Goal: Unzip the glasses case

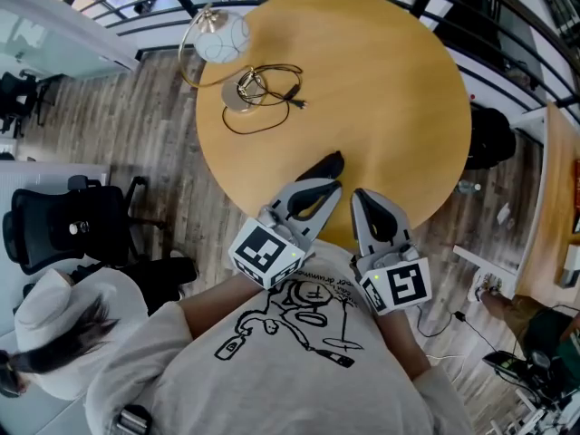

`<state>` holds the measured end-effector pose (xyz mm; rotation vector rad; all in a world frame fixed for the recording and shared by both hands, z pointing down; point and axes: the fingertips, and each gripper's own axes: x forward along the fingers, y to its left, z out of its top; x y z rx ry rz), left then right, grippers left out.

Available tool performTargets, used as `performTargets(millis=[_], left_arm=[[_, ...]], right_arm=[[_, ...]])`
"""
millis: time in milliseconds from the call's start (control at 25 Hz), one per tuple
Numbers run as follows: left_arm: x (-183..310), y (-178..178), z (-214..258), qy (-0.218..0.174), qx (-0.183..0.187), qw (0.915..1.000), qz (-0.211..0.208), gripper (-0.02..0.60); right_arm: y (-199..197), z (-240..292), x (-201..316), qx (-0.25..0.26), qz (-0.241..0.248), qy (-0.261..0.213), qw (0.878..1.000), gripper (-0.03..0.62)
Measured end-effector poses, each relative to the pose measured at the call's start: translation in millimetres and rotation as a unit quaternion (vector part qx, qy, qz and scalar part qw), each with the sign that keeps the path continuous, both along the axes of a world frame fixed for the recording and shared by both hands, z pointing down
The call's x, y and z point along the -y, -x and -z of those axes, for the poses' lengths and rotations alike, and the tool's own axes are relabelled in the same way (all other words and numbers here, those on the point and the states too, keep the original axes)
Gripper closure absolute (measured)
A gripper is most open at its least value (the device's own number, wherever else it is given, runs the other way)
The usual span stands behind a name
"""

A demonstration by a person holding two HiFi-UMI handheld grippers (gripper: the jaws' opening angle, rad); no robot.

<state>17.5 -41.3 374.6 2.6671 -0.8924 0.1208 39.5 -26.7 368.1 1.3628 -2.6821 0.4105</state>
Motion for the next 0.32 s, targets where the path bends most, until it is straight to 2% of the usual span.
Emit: performTargets(millis=[320], left_arm=[[5.3,3.2,-0.6,-0.005,0.007,0.9999,0.013,0.574]], right_arm=[[0.2,-1.5,2.0,0.002,0.003,0.003,1.000,0.572]])
